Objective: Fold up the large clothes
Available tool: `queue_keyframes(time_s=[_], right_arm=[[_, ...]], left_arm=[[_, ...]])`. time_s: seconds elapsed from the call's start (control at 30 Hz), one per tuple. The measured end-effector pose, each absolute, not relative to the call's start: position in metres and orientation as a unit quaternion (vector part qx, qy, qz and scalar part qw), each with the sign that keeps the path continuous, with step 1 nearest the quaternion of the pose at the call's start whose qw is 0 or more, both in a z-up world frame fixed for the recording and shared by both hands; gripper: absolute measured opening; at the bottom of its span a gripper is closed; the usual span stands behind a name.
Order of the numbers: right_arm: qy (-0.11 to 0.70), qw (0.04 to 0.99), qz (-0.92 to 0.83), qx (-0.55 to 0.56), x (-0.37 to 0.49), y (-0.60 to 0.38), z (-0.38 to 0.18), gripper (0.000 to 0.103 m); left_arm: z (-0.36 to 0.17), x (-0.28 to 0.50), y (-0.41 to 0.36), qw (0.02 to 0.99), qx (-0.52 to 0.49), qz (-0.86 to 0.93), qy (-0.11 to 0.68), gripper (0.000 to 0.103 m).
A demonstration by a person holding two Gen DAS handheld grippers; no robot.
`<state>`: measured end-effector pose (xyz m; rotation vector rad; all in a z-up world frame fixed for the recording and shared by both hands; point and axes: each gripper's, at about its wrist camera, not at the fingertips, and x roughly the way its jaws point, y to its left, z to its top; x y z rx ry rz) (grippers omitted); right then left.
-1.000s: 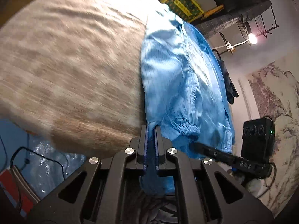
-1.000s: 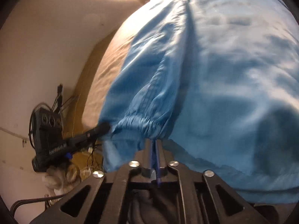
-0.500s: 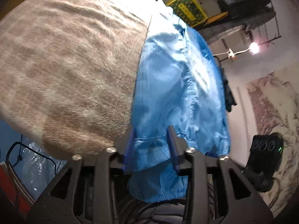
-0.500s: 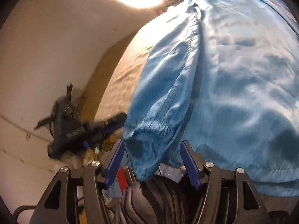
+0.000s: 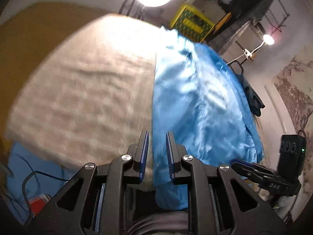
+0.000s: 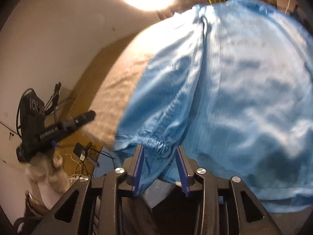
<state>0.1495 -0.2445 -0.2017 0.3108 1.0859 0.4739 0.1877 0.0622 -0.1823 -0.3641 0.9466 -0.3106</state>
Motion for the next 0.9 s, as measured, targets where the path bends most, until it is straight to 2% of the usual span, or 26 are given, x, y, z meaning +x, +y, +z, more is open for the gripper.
queue_keyframes(time_s=[0.13,0.3,0.43,0.6,0.63,0.7,0.83,0.9], right_arm=[[0.469,0.842,0.219,0.150,0.132,-0.267,-0.163,0.052],[0.421,0.869,0.199,0.165,0.115,-0.315,-0.115,0.052],[0.373,0.893,0.176,0.178,0.094,-0.364,-0.077,0.067],[0.355,0.909,0.130,0.175,0.077,-0.426,-0.062,0.070],[0.353,0.912,0.120,0.172,0.076,-0.436,-0.062,0.075],[0.348,0.916,0.093,0.177,0.074,-0.465,-0.066,0.079],[0.347,0.913,0.036,0.214,0.072,-0.528,-0.076,0.079],[0.349,0.898,0.023,0.268,0.065,-0.558,-0.075,0.079]], left_arm=[[-0.134,0.191,0.063,0.886,-0.138,-0.149,0.416,0.016],[-0.070,0.192,0.053,0.903,-0.124,-0.171,0.375,0.016],[-0.030,0.190,0.025,0.908,-0.099,-0.195,0.358,0.016],[-0.007,0.175,-0.019,0.901,-0.092,-0.240,0.349,0.030],[-0.006,0.174,-0.028,0.899,-0.089,-0.244,0.352,0.030],[-0.007,0.172,-0.051,0.892,-0.081,-0.255,0.363,0.030],[-0.008,0.170,-0.090,0.883,-0.066,-0.274,0.376,0.030],[-0.004,0.168,-0.103,0.879,-0.073,-0.285,0.375,0.030]])
